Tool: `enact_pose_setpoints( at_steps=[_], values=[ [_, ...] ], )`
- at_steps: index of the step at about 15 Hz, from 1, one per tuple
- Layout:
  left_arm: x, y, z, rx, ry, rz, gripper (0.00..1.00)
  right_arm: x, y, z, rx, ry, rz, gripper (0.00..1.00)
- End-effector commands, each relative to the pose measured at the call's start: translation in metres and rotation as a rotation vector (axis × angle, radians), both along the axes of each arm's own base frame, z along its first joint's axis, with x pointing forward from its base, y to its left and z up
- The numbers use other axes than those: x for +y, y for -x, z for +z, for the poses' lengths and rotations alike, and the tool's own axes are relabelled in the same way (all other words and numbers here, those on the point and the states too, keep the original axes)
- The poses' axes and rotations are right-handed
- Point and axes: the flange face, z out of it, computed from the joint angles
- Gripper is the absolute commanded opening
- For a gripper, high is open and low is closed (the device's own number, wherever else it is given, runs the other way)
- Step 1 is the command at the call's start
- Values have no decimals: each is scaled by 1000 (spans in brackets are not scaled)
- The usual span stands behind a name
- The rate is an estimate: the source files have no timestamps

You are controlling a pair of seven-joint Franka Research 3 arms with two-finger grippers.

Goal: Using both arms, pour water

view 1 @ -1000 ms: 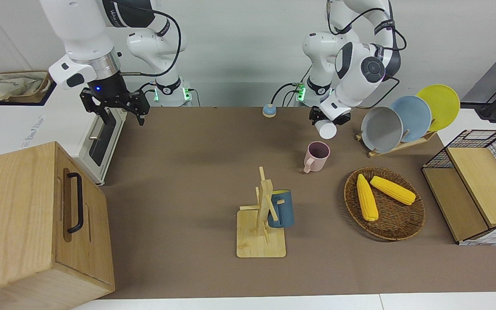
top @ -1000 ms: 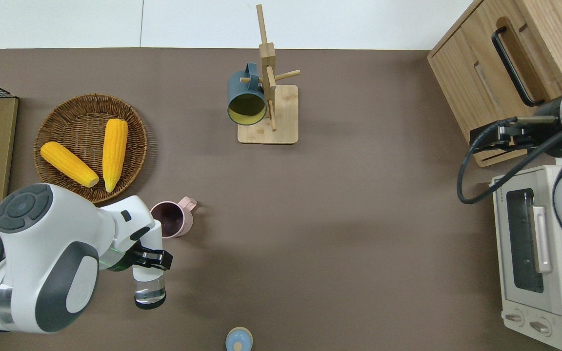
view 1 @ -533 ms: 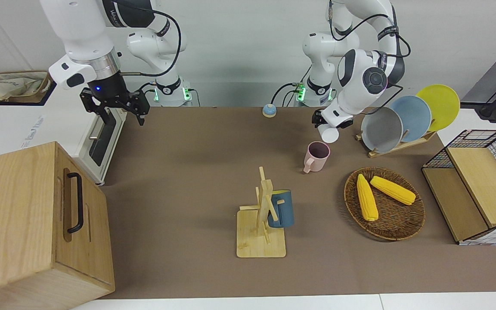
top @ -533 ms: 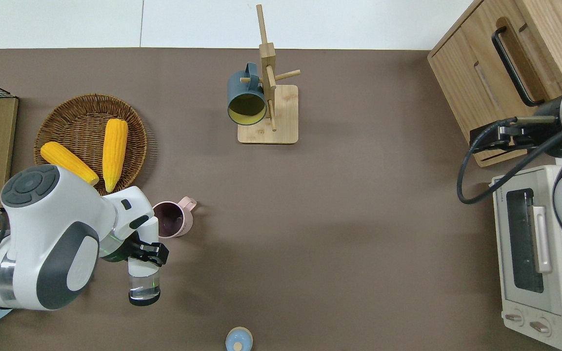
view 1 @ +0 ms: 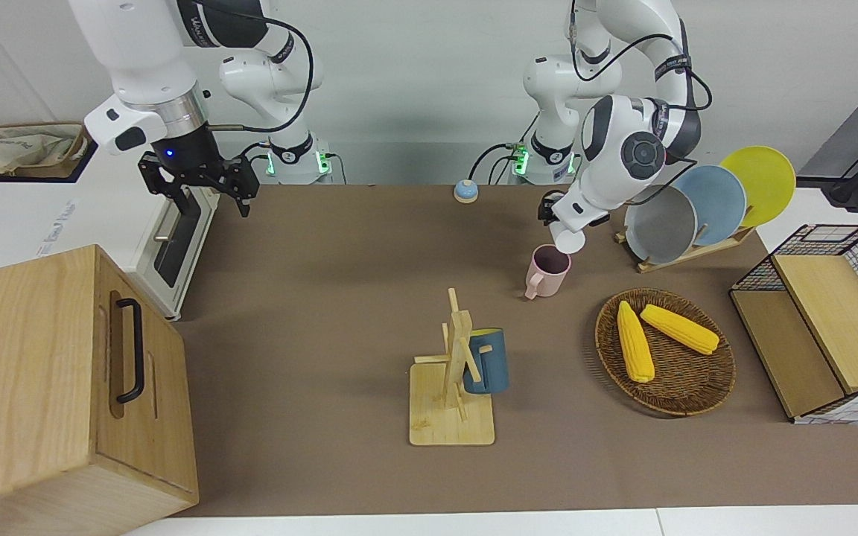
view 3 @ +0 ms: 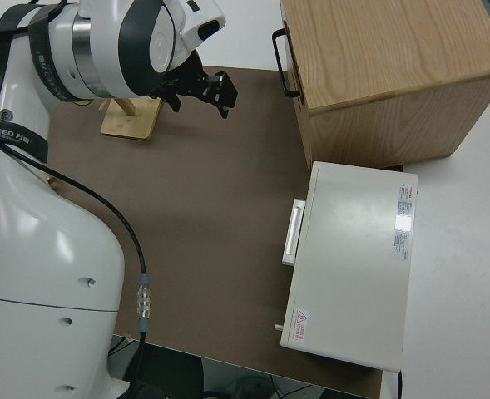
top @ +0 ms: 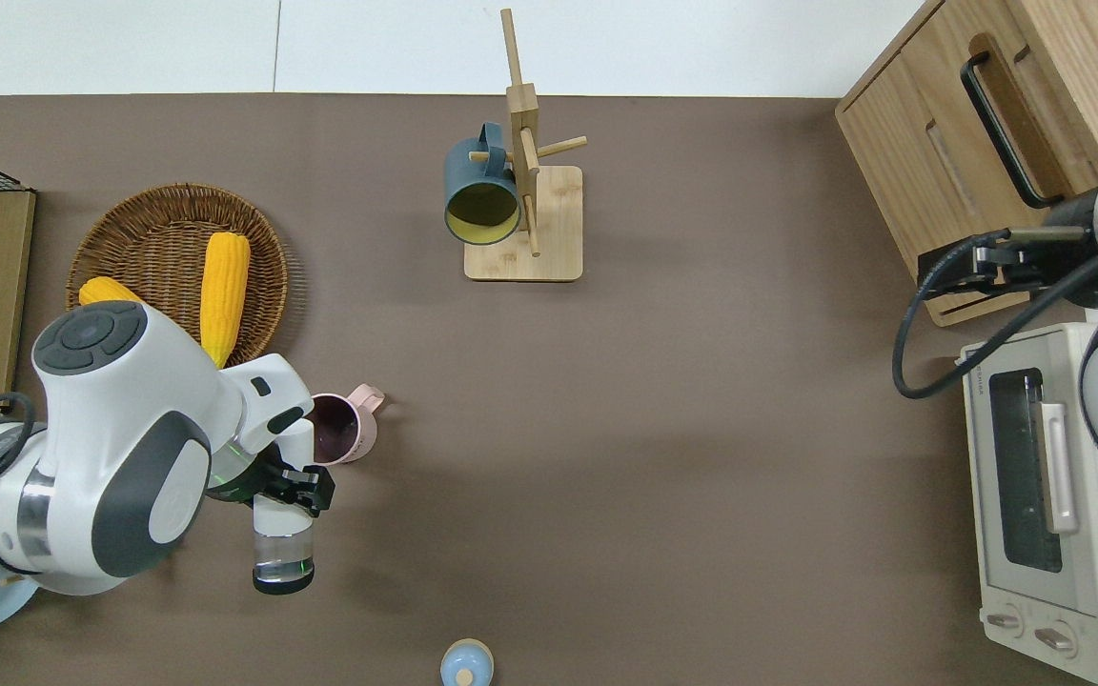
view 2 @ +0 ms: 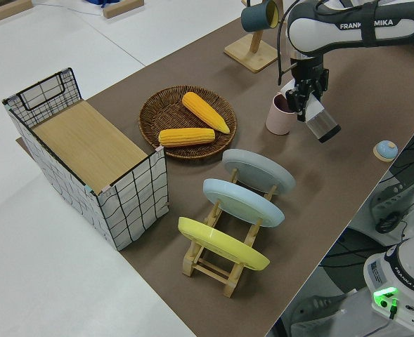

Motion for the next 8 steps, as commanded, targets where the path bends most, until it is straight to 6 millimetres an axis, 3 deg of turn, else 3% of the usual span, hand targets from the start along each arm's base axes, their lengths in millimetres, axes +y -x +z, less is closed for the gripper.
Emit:
enact_pose_setpoints(
  at_steps=[1, 4, 8],
  values=[
    [-7, -3, 16, 12, -41, 12, 0, 0, 3, 3, 4, -19, 8, 992],
    [-11, -8, -3, 42, -78, 7, 0, 0, 3, 3, 4, -19, 8, 992],
    [-21, -8, 18, 73, -90, -2, 0, 0, 3, 3, 4, -19, 8, 992]
  ],
)
